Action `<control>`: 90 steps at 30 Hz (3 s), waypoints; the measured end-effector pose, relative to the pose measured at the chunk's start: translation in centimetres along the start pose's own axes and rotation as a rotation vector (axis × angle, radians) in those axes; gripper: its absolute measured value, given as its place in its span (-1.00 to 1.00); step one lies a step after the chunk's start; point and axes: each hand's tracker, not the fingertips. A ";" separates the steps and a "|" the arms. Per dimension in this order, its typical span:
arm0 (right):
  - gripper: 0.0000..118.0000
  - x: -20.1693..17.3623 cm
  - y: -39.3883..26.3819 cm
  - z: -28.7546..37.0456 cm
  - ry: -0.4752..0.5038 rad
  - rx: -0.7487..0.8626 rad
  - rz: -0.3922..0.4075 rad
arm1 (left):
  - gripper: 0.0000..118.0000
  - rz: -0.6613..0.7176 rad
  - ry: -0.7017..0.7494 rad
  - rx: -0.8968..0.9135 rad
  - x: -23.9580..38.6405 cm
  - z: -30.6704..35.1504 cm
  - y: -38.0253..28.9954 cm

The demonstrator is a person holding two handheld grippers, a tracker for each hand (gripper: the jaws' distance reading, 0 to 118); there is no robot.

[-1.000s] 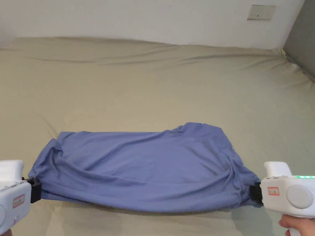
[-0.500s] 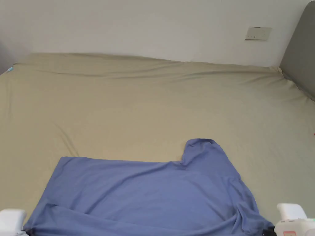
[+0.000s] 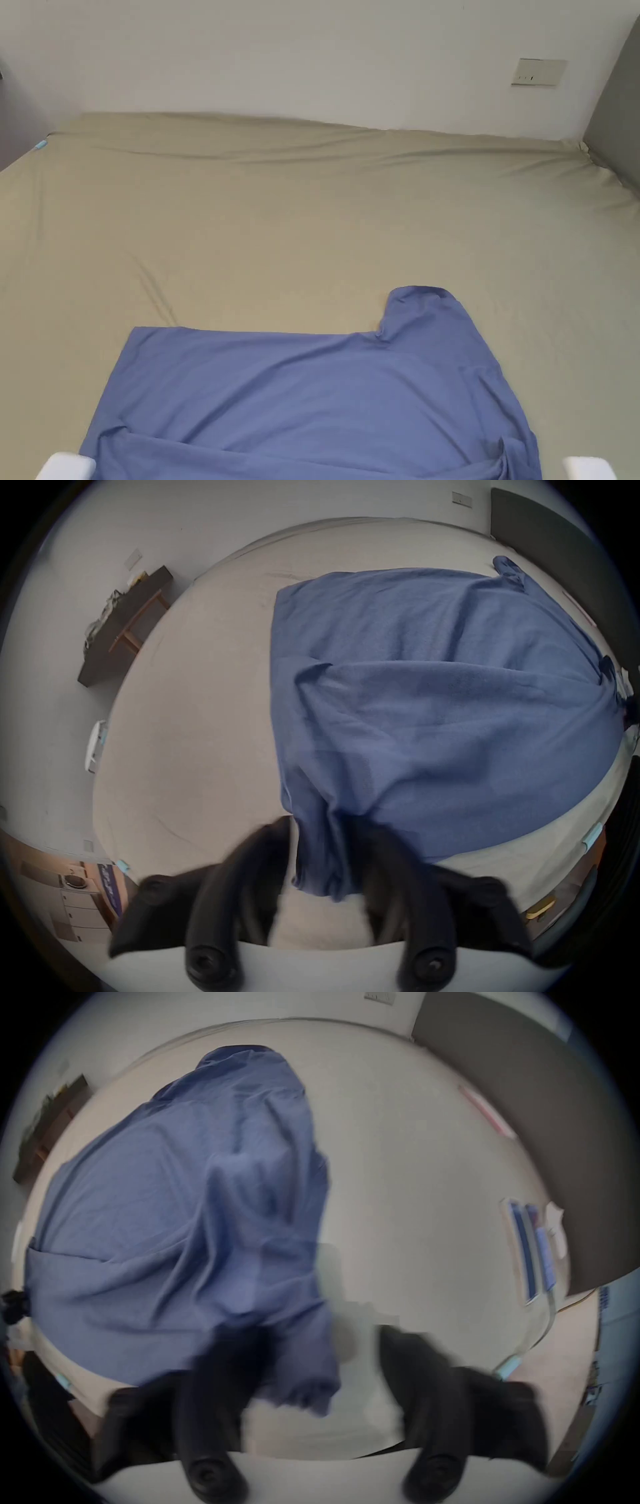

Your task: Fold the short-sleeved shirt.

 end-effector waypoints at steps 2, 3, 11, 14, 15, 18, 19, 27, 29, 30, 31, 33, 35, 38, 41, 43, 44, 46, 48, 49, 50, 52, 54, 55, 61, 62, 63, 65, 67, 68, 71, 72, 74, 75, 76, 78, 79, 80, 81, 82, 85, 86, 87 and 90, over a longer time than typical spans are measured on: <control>0.91 1.0 1.1 2.0 0.031 0.094 -0.061 | 0.71 0.038 0.003 0.049 -0.9 1.2 0.7; 0.88 1.5 1.8 3.5 0.050 0.143 -0.090 | 0.72 0.084 -0.023 0.104 -1.4 2.2 1.2; 0.89 -1.2 6.9 19.4 0.099 0.700 -0.021 | 0.72 0.310 -0.083 0.687 -2.5 15.5 7.5; 0.92 -3.6 7.2 24.4 0.086 0.897 0.034 | 0.72 0.350 -0.103 0.873 -1.9 20.1 8.7; 0.93 -4.4 7.1 25.7 0.080 0.942 0.049 | 0.72 0.348 -0.094 0.914 -1.6 21.3 8.9; 0.92 -6.6 7.0 28.5 0.085 1.045 0.066 | 0.69 0.318 -0.043 1.019 0.3 24.7 9.4; 0.90 -7.3 6.9 29.2 0.097 1.062 0.069 | 0.68 0.299 -0.035 1.037 0.9 25.5 9.6; -0.93 -11.6 6.5 29.9 0.169 1.117 0.126 | -0.92 0.163 0.074 1.097 4.9 27.1 10.9; -1.00 -12.1 6.8 29.2 0.151 1.123 0.143 | -0.99 0.163 0.059 1.100 5.3 26.9 11.2; -1.00 -12.3 6.9 29.0 0.152 1.113 0.154 | -1.00 0.160 0.055 1.098 5.4 26.8 11.3; -1.00 -12.5 7.1 28.8 0.160 1.103 0.164 | -1.00 0.155 0.046 1.095 5.6 26.7 11.5; -1.00 -12.8 7.2 28.4 0.165 1.100 0.161 | -1.00 0.147 0.041 1.081 5.7 26.3 12.0; -1.00 -13.0 7.7 27.8 0.159 1.092 0.166 | -1.00 0.146 0.034 1.065 5.8 25.5 12.4; -1.00 -13.4 8.3 26.9 0.151 1.071 0.164 | -1.00 0.140 0.011 1.008 5.5 23.4 13.3; -1.00 -13.3 9.1 25.3 0.164 1.029 0.153 | -1.00 0.107 -0.063 0.850 4.9 19.3 14.6; -1.00 -13.1 9.6 24.1 0.161 1.006 0.149 | -1.00 0.034 -0.116 0.677 4.4 15.4 15.9; -1.00 -13.0 9.9 23.4 0.159 0.993 0.145 | -1.00 0.036 -0.066 0.644 4.0 13.3 16.1; -1.00 -12.8 10.6 22.1 0.163 0.963 0.131 | -0.97 0.079 -0.033 0.584 2.7 9.0 16.3; -1.00 -12.5 11.4 20.3 0.149 0.920 0.123 | -0.56 0.164 -0.068 0.487 0.8 4.3 16.7; -1.00 -12.3 11.7 19.7 0.144 0.904 0.119 | 0.14 0.198 -0.077 0.423 -0.2 2.4 17.2; -1.00 -12.0 12.0 19.0 0.142 0.887 0.116 | 0.68 0.240 -0.088 0.370 -1.3 0.3 17.6; -1.00 -11.5 12.5 17.9 0.130 0.867 0.106 | 0.96 0.297 -0.048 0.389 -2.9 -2.6 18.4; -1.00 -11.0 13.0 16.8 0.102 0.839 0.108 | 0.96 0.299 -0.002 0.354 -4.1 -5.5 19.8; -1.00 -10.7 13.3 16.1 0.093 0.823 0.109 | 0.96 0.291 -0.007 0.339 -4.6 -7.0 20.5; -1.00 -8.2 14.3 13.1 0.055 0.763 0.084 | 0.94 0.336 -0.038 0.225 -5.5 -13.3 23.0; -1.00 -8.0 14.4 12.9 0.050 0.755 0.082 | 0.92 0.323 -0.038 0.224 -5.5 -13.9 23.3; -1.00 -7.7 14.6 12.6 0.048 0.745 0.078 | 0.84 0.268 -0.069 0.174 -5.2 -14.6 23.6; -1.00 -7.3 14.7 12.1 0.048 0.727 0.072 | 0.54 0.255 -0.072 0.155 -3.8 -14.3 23.1; -1.00 -7.1 14.9 11.7 0.029 0.711 0.078 | 0.22 0.285 -0.090 0.207 -3.6 -13.5 22.9; -1.00 -6.9 15.0 11.6 0.022 0.709 0.081 | -0.06 0.281 -0.095 0.200 -3.6 -13.2 22.9; -1.00 -6.2 15.1 11.6 0.047 0.698 0.064 | -0.60 0.219 -0.156 0.220 -2.6 -11.9 23.5; -1.00 -6.0 15.4 11.5 0.050 0.692 0.056 | -0.98 0.198 -0.162 0.232 -2.3 -11.3 23.7; -1.00 -5.5 15.6 11.3 0.038 0.687 0.055 | -0.98 0.168 -0.102 0.289 -1.7 -9.2 23.7; -1.00 -5.2 15.8 11.3 0.027 0.685 0.057 | -0.98 0.166 -0.099 0.324 -1.6 -7.9 23.5; -1.00 -5.0 16.1 11.3 0.025 0.682 0.058 | -0.98 0.161 -0.092 0.349 -1.5 -6.7 23.3; -1.00 -4.4 16.9 11.0 0.043 0.676 0.048 | -0.98 0.128 -0.055 0.416 -1.2 -3.7 22.7; -0.85 -4.1 17.5 10.6 0.048 0.660 0.042 | -0.98 0.119 -0.048 0.439 -1.0 -2.5 22.4; -0.52 -3.8 18.3 9.8 0.055 0.612 0.040 | -0.98 0.102 -0.042 0.464 -1.1 -1.2 22.0; -0.06 -3.7 19.1 9.0 0.069 0.566 0.045 | -0.98 0.092 -0.030 0.488 -0.9 0.1 21.5; 0.63 -3.4 19.9 7.9 0.096 0.528 0.036 | -0.98 0.100 -0.037 0.500 -0.7 1.1 21.0; 0.94 -2.2 22.1 3.3 0.144 0.425 -0.008 | -0.98 0.098 -0.037 0.514 -0.6 3.3 19.6; 0.94 -2.1 22.7 1.3 0.139 0.326 -0.039 | -0.98 0.111 -0.061 0.506 -0.6 3.8 19.1; 0.94 -2.0 23.2 -0.7 0.114 0.262 -0.058 | -0.98 0.139 -0.102 0.481 -0.7 3.6 18.6; 0.94 -2.0 23.5 -6.0 0.085 0.173 -0.058 | -0.98 0.128 -0.094 0.468 -0.3 3.5 17.3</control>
